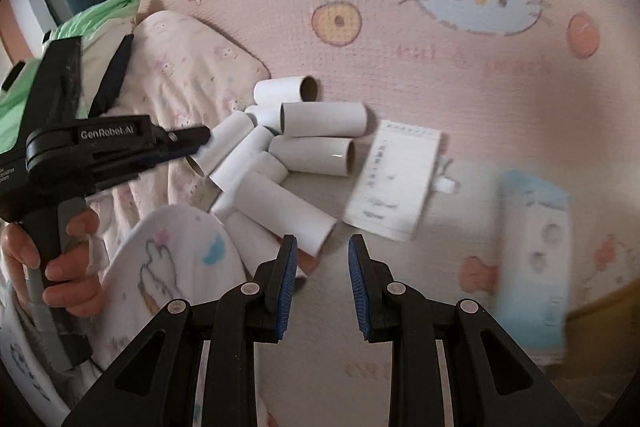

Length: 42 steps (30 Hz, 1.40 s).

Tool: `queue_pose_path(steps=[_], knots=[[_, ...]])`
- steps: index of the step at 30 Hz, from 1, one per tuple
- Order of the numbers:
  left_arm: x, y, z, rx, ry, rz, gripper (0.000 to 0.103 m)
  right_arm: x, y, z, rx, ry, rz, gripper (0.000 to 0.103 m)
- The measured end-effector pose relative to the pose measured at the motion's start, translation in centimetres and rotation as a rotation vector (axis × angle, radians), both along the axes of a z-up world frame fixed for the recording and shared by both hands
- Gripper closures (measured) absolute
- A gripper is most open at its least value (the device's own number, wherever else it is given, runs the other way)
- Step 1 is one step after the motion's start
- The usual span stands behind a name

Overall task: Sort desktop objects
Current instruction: 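Move the left tool down onto a white tube in the pile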

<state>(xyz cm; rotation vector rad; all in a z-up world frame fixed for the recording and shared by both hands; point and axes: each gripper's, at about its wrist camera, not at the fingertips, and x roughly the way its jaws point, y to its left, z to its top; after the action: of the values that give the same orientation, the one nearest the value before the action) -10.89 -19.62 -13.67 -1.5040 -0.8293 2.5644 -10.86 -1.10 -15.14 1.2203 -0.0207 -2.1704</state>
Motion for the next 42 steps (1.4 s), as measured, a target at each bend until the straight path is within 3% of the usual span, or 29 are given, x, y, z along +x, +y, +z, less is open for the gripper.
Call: queue_pose_path(steps=[7, 20, 30, 39, 42], knots=[[-0.9, 1.6, -1.9, -0.036, -0.069, -0.049, 0.065, -1.8, -1.2, -3.8, -0.031, -0.124, -0.036, 0.080], [-1.9, 3.2, -3.5, -0.106, -0.143, -0.111, 0.065, -3.3, -2.5, -7.2, -0.075, -0.204, -0.032, 0.080], [-1.9, 5.5, -3.0, -0.125, -0.098, -0.222, 0.065, -3.9, -0.9, -7.5, -0.132, -0.234, -0.069, 0.080], [-1.1, 9.7, -2.4, 0.008, -0.003, -0.401, 0.065, -1.8, 4.0, -6.2, -0.038, -0.206, -0.198, 0.080], [-0.2, 12.1, -2.1, -0.006, 0.033, -0.443, 0.065, -0.3, 6.0, -5.7, 0.014, -0.213, -0.219, 0.080]])
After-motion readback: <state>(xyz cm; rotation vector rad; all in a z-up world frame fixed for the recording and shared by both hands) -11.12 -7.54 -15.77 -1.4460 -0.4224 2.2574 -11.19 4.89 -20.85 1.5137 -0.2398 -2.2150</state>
